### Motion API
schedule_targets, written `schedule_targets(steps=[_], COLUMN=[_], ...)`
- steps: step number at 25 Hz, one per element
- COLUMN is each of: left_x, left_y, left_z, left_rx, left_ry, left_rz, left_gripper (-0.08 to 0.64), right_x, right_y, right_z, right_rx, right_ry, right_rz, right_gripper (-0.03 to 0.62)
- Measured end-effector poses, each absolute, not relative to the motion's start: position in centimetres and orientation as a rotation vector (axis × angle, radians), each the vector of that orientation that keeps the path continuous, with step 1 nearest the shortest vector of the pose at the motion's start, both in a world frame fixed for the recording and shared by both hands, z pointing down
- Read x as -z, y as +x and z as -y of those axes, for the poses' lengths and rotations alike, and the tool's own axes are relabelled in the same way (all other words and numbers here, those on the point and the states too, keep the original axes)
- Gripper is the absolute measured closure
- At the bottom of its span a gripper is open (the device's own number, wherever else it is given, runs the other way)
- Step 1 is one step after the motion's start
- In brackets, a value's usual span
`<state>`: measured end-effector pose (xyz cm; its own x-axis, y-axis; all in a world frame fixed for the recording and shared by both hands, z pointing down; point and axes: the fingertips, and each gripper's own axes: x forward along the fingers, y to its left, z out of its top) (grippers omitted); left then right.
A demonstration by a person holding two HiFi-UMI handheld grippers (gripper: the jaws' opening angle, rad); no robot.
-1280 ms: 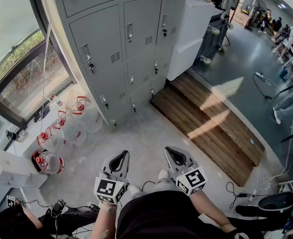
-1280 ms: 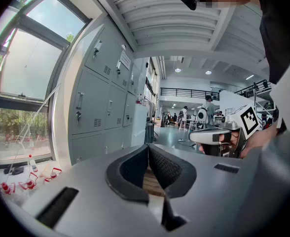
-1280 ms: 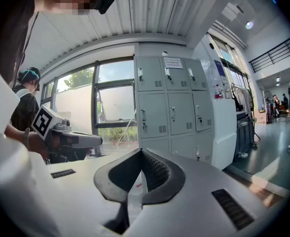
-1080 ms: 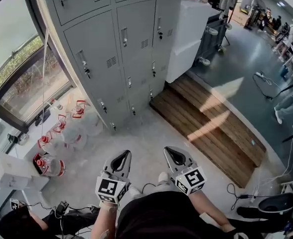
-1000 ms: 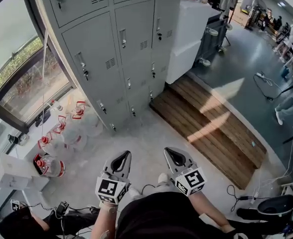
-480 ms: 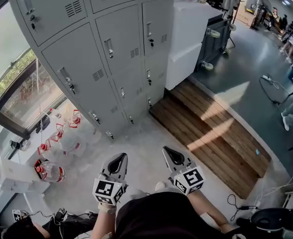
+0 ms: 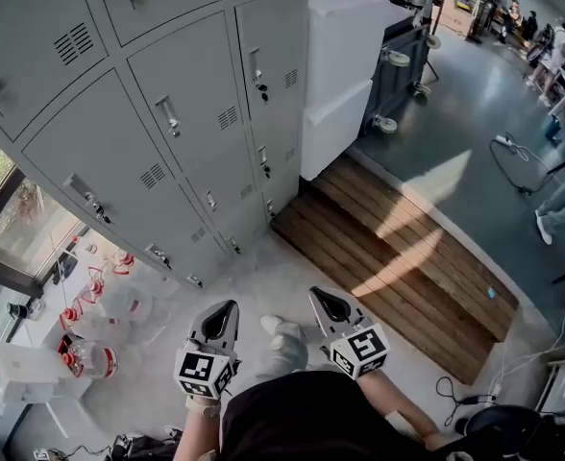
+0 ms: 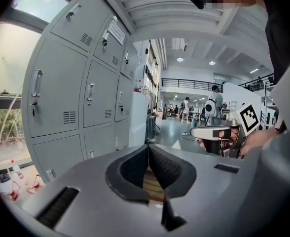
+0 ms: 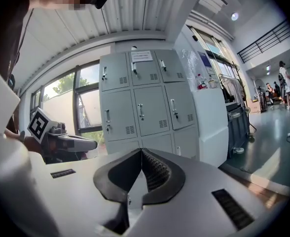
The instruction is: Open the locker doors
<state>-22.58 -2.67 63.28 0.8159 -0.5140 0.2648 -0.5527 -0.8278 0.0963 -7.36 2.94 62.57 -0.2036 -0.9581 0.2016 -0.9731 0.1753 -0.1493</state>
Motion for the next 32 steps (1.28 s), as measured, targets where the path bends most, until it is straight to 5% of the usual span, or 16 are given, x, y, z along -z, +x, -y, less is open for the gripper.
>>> schedule_targets(steps=[18,32], left_x=[-59.4,-49.4], left_y=[-19.7,-24.9], left_z=[28.8,36.7], left_rx=[-0.215,-0.116], left_ry=[2.807,2.638], left_rz=[1.093,1.617], left_gripper=[0.54,0.54], right_x=[-56.6,-35.9], right_y=[-5.9,-13.3], right_z=[27.1,40.5], right_rx=[-0.183,0.275], right_ry=[1.624,1.196], right_rz=[2.58,3.01], right_gripper=[0.563,0.561])
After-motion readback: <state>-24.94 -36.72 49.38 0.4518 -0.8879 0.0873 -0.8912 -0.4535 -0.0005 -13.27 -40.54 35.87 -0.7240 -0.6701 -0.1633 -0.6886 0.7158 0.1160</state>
